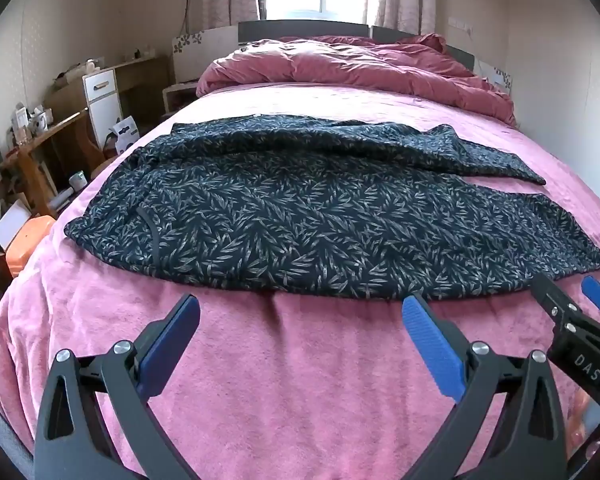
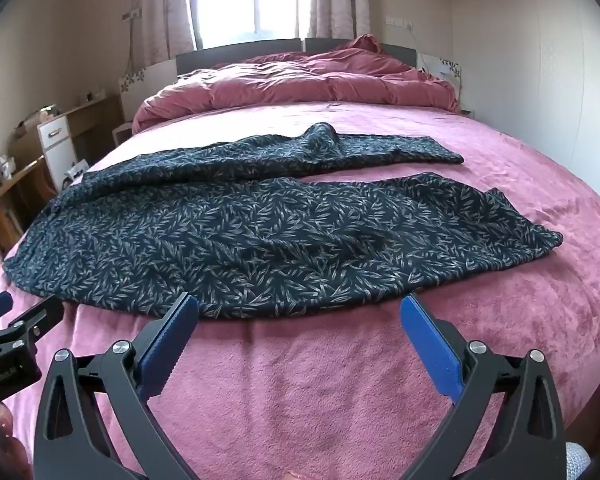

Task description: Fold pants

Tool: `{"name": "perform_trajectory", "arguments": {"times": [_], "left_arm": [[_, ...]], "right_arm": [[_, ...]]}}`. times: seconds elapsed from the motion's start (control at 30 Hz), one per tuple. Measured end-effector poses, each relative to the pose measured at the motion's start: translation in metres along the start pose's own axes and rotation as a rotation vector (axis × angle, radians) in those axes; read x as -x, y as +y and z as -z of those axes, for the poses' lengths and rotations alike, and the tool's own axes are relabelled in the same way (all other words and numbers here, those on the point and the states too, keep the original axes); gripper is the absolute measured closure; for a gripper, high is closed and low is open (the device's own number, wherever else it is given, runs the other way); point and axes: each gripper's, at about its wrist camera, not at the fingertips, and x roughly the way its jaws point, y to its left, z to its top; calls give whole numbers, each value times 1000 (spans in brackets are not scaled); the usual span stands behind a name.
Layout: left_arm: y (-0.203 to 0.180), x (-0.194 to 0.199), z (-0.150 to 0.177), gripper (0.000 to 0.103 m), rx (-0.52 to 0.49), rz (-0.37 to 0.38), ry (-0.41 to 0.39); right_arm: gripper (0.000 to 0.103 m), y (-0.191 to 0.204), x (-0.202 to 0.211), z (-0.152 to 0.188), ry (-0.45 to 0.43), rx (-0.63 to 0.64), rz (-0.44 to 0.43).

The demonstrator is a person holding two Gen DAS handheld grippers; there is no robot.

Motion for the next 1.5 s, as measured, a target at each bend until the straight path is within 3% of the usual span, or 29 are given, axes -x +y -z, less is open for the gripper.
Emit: {"name": "perform_trajectory", "arguments": {"times": [0.73, 0.9, 1.0, 1.03, 1.1, 1.2, 1.27, 1.37, 1.43, 1.5], "left_arm": [[2, -4, 3, 2, 3, 4, 4], [22, -11, 0, 2, 62, 145, 37], [43, -19, 1, 2, 141, 187, 39], [45, -21, 0, 2, 112, 144, 21], [64, -30, -1, 2, 168, 117, 40], [96, -39, 2, 2, 285, 86, 127], [117, -44, 1, 3, 321, 39, 116], [154, -53, 2, 4, 431, 17, 128], [175, -59, 3, 12, 511, 46, 109], [192, -65, 5, 29, 564, 62, 125]], "right_arm": [[3, -4, 0, -3, -2, -21, 0], [3, -26, -2, -10, -29, -92, -43], [3, -52, -9, -15, 7, -189, -33], [3, -61, -12, -16, 21, -224, -33], [3, -83, -17, -17, 48, -311, -18], [3, -115, -24, -18, 71, -416, 20], [6, -141, -29, -18, 78, -507, 35], [19, -175, -39, -14, 99, -627, 36], [28, -195, -49, -10, 125, -699, 30], [35, -216, -59, -4, 148, -779, 16]]}}
